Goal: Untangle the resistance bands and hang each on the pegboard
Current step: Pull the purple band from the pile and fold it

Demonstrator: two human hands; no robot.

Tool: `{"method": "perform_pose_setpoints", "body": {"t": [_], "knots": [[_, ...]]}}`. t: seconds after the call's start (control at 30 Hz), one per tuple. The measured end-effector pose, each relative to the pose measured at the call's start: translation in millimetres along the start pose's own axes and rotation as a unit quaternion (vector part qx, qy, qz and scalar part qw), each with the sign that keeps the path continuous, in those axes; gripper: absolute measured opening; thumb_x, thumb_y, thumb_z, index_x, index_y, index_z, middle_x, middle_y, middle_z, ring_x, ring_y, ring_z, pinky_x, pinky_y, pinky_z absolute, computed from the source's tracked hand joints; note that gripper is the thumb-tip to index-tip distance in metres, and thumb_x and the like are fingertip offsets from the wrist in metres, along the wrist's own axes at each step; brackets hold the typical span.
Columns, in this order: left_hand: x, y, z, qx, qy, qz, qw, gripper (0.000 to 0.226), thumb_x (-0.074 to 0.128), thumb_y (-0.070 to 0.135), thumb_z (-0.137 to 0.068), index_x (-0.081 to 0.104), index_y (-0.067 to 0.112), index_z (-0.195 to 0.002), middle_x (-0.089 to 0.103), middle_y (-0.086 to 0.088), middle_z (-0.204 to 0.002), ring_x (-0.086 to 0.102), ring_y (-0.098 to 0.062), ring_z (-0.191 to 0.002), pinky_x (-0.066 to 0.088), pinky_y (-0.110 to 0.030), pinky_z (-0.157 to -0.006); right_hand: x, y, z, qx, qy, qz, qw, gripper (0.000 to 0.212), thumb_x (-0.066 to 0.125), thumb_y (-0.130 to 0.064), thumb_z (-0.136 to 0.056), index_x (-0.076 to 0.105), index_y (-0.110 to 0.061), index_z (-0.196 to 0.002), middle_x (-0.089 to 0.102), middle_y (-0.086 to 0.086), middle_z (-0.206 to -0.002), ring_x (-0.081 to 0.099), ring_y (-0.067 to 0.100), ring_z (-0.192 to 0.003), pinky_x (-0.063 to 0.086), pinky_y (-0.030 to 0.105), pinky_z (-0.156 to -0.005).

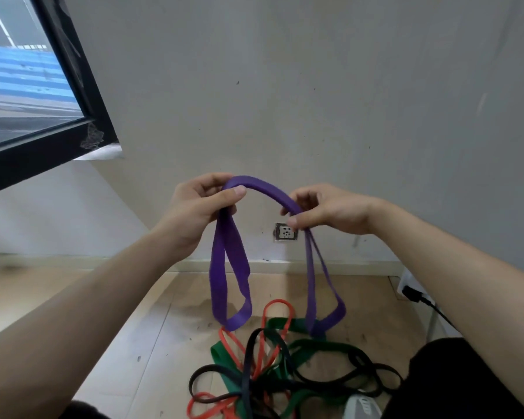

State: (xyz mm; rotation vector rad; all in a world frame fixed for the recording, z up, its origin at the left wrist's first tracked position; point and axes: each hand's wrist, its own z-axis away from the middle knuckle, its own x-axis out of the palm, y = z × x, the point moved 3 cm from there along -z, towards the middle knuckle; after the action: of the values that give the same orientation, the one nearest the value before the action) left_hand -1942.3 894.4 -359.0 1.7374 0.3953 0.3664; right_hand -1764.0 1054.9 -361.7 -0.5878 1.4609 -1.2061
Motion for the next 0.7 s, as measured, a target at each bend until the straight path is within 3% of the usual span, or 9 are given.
{"method": "perform_pose_setpoints", "body": {"t": [0.13,0.23,0.47,0.6,0.7], "knots": [[19.5,-1.2,0.1,0.004,-0.022,-0.007,1.0,0.04,0.085,0.017,-0.072,0.071,0.007,-0.109,0.072,-0.003,-0.079,0.063,-0.015,-0.072,0.053,-0.024,-0.071,29.3,-26.1,-13.3,-0.086,0.033,-0.04,0.995,0.026,0.078,-0.01,-0.085,0.069,-0.009,-0.109,0.068,0.012,-0.099,0.065,0.021,-0.092,0.053,0.035,-0.09],[20.3,-0.2,-1.8,0.013,-0.022,-0.01,1.0,0.039,0.08,0.018,-0.075,0.07,0.008,-0.111,0.072,-0.008,-0.085,0.062,-0.018,-0.074,0.053,-0.024,-0.07,31.3,-37.2,-16.6,-0.114,0.079,-0.056,0.989,0.02,0.074,-0.003,-0.087,0.069,-0.003,-0.107,0.071,0.012,-0.093,0.068,0.017,-0.087,0.054,0.032,-0.087],[7.1,-8.9,3.7,-0.041,-0.102,-0.136,0.985,0.04,0.087,0.024,-0.068,0.066,0.017,-0.102,0.07,0.004,-0.078,0.068,-0.012,-0.075,0.056,-0.023,-0.072,21.9,-53.9,-7.5,-0.147,0.126,-0.041,0.98,0.013,0.075,-0.013,-0.089,0.072,-0.012,-0.102,0.07,0.004,-0.088,0.064,0.014,-0.08,0.055,0.029,-0.081],[-2.0,-15.3,2.9,-0.055,-0.1,-0.139,0.984,0.023,0.078,0.01,-0.079,0.065,0.007,-0.097,0.073,-0.008,-0.084,0.073,-0.025,-0.086,0.057,-0.024,-0.075,16.5,-56.0,-4.9,-0.162,0.185,-0.125,0.961,0.005,0.072,-0.013,-0.091,0.07,-0.015,-0.095,0.064,0.001,-0.083,0.058,0.015,-0.075,0.054,0.033,-0.081],[-1.9,-16.9,3.3,-0.062,-0.09,-0.133,0.985,0.032,0.077,0.008,-0.079,0.063,0.001,-0.106,0.074,-0.014,-0.088,0.073,-0.025,-0.085,0.057,-0.025,-0.074,9.7,-55.3,-3.6,-0.169,0.227,-0.17,0.944,0.002,0.069,-0.013,-0.093,0.069,-0.015,-0.094,0.062,-0.006,-0.077,0.057,0.012,-0.07,0.053,0.03,-0.077]]}}
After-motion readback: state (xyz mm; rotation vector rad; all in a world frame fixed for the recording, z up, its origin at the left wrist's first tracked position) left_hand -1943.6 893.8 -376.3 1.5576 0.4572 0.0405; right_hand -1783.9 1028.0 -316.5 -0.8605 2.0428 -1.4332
